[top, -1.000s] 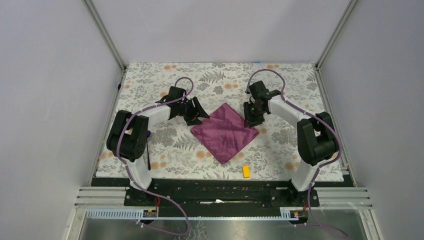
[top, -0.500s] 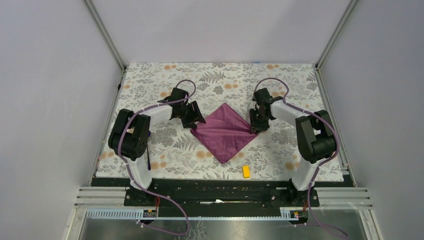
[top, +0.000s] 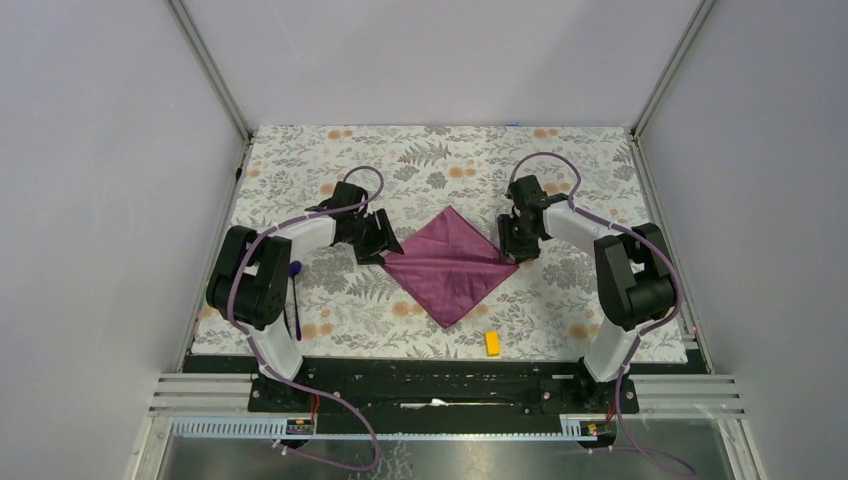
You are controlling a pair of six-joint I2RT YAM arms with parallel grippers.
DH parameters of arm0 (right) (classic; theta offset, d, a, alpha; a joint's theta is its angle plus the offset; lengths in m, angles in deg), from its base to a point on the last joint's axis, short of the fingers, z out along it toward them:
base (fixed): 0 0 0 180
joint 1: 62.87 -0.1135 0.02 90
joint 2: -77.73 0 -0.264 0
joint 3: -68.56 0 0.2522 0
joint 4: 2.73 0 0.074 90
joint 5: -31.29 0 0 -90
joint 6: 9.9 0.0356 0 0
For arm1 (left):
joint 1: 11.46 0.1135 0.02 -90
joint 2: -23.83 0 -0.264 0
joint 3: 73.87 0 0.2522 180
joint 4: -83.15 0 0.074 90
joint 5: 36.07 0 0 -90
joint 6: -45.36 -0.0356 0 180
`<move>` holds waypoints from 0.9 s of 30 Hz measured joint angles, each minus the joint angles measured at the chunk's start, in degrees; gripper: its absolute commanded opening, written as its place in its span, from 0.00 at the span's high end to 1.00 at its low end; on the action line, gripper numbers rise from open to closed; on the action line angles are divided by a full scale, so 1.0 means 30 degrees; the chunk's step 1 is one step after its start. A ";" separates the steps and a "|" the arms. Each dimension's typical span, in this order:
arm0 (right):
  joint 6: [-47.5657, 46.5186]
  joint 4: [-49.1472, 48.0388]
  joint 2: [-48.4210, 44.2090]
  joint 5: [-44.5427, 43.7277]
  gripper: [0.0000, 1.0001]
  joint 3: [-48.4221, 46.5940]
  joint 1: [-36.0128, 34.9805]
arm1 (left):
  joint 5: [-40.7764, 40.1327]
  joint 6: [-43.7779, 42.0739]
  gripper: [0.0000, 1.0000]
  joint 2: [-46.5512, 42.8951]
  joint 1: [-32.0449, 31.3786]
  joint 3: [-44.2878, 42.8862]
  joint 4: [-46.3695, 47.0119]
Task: Fold the napkin into a case and place the utensils inside
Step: Turn over the upper triangle folded napkin at the center of the board.
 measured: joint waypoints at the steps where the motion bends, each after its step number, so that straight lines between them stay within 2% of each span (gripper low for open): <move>1: 0.0007 0.0000 0.0058 -0.0138 0.49 0.0058 0.0000 | -0.0051 -0.0022 0.35 0.0073 0.0058 0.0073 -0.0007; 6: -0.0073 0.0211 0.0044 -0.0889 0.42 0.0066 0.0000 | -0.0408 -0.0335 0.30 -0.0095 0.0051 0.0102 -0.0138; 8: -0.0160 0.0758 -0.0044 -0.1326 0.35 -0.0109 -0.0146 | -0.0393 -0.0503 0.27 -0.0415 0.0058 0.0095 -0.0568; 11: -0.0328 0.1887 -0.0379 -0.2375 0.17 -0.0954 -0.0940 | 0.0015 -0.0554 0.23 -0.1530 0.0080 0.0051 -0.1246; 14: -0.0481 0.2761 -0.1049 -0.3373 0.09 -0.2222 -0.3235 | 0.0058 -0.0860 0.18 -0.3483 0.0262 -0.0452 -0.2208; 16: -0.0466 0.2929 -0.1574 -0.3279 0.08 -0.2827 -0.5595 | -0.0095 -0.1217 0.16 -0.5078 0.0721 -0.0707 -0.2688; 18: -0.0401 0.2973 -0.1727 -0.2637 0.09 -0.3249 -0.8029 | -0.0036 -0.1625 0.15 -0.6994 0.2040 -0.0707 -0.3016; 21: -0.0335 0.3220 -0.1027 -0.1960 0.25 -0.4029 -1.1774 | 0.0146 -0.2018 0.13 -0.9479 0.5421 -0.0408 -0.3118; 24: -0.0423 0.3687 0.0452 -0.1515 0.34 -0.4918 -1.3763 | 0.0401 -0.2127 0.13 -1.1132 0.7890 0.0495 -0.3155; 27: -0.0641 0.4138 0.1909 -0.1603 0.34 -0.5202 -1.4345 | 0.0845 -0.2149 0.12 -1.2262 0.8561 0.1668 -0.3548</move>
